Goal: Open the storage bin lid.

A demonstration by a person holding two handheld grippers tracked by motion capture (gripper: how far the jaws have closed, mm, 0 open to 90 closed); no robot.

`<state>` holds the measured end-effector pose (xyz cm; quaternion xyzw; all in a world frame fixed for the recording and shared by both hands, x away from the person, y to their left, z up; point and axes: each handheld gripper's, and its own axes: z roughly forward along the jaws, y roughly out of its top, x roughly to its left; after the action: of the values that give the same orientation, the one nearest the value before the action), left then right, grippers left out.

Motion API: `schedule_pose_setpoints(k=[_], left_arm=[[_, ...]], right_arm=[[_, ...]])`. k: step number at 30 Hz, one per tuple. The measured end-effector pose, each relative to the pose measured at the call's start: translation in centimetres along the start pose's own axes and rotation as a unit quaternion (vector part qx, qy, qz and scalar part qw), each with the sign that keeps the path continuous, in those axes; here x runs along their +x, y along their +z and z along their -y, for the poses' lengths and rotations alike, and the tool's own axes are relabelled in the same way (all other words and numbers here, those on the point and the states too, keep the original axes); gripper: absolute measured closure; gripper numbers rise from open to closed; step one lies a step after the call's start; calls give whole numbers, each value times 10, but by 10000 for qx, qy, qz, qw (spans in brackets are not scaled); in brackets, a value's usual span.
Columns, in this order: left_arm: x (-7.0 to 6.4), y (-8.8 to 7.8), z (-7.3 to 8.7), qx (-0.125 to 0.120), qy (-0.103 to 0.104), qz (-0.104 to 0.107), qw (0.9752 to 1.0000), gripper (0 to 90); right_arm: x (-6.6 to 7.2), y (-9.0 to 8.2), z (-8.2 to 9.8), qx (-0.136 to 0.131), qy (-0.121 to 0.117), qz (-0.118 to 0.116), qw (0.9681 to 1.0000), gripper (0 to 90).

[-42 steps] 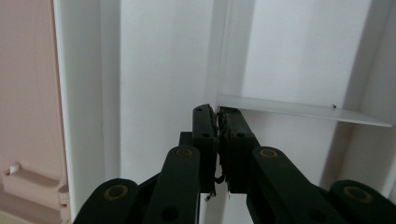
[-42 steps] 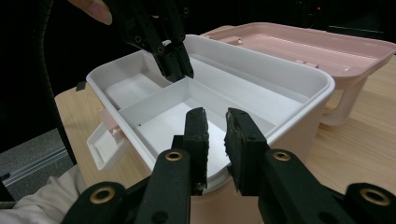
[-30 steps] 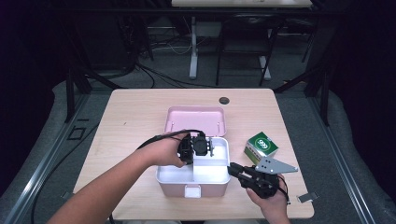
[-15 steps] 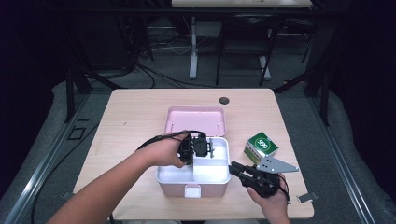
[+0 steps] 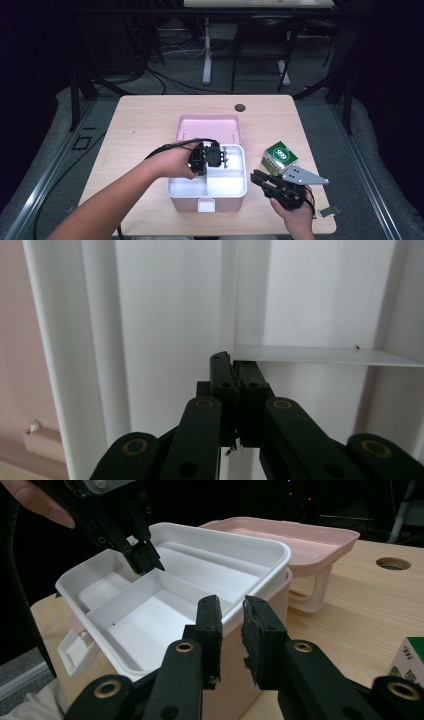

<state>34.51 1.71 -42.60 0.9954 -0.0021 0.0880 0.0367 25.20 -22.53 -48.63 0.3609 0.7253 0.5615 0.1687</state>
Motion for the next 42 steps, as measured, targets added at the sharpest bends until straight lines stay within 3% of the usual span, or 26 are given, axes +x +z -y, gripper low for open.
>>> schedule_pose_setpoints(k=[5, 12, 17, 22, 27, 30, 35, 39, 42], left_arm=[[1, -8, 1, -34, 29, -62, 10000, 896], [0, -20, 5, -145, -88, -105, 9998, 896], [3, -28, 12, -232, -258, -124, 9993, 896], [7, -34, 20, -170, -427, -171, 9988, 896], [10, -38, 32, -109, -740, -126, 9971, 896], [13, -40, 40, -100, -975, -166, 9951, 897], [20, -42, 59, -59, -1468, -110, 9891, 896], [26, -44, 78, -42, -2022, 0, 9793, 896], [28, -45, 88, -15, -2252, 11, 9743, 896]], right_arm=[[-3, -3, -1, -54, 30, 56, 10000, 767], [-6, -4, 0, -59, 64, 103, 9999, 762], [-6, -3, 1, -29, 81, 97, 9999, 758], [-5, -1, 2, 9, 79, 97, 9999, 756], [-6, 0, 4, 34, 82, 105, 9999, 756], [-6, 1, 5, 67, 91, 97, 9999, 755], [-7, 3, 6, 97, 101, 97, 9999, 754], [-7, 3, 7, 113, 87, 107, 9998, 754], [-8, 3, 7, 110, 102, 116, 9998, 754]])
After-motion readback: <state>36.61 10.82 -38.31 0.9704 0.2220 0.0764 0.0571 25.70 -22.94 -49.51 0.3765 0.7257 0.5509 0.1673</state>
